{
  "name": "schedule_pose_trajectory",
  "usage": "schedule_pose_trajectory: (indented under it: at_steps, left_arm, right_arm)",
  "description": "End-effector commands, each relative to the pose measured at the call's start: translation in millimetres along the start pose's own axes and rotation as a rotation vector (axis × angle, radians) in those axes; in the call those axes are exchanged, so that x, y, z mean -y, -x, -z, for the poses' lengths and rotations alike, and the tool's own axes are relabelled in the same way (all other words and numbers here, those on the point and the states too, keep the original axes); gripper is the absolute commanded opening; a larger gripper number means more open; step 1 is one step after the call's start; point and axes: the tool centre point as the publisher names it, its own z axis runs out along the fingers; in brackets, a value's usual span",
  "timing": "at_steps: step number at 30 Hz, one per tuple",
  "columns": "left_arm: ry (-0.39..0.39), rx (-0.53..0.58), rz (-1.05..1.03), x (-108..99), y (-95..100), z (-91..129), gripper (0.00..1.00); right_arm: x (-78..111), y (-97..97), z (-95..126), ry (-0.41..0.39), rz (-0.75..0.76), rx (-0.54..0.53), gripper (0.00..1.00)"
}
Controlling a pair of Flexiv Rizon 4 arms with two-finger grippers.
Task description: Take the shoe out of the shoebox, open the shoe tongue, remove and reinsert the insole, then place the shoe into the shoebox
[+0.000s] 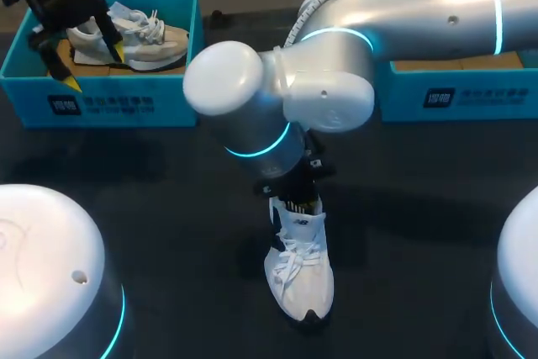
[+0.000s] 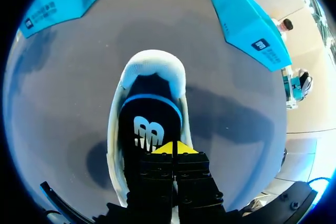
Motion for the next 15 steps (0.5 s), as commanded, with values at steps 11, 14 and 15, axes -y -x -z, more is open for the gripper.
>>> schedule_pose_trajectory:
  at_steps: [11, 14, 15]
  left_arm:
    - [0.003, -0.001, 0.0, 0, -0.5, 0, 1.0]
    - [0.003, -0.001, 0.0, 0, -0.5, 0, 1.0]
    - [0.003, -0.001, 0.0, 0, -0.5, 0, 1.0]
  right_arm:
    - [-6.3, -12.6, -31, -0.032, 0.01, -0.039, 0.0]
    - [-5.5, -8.4, -17, 0.002, 0.005, -0.016, 0.0]
    - [-5.3, -6.8, -13, 0.016, 0.003, -0.007, 0.0]
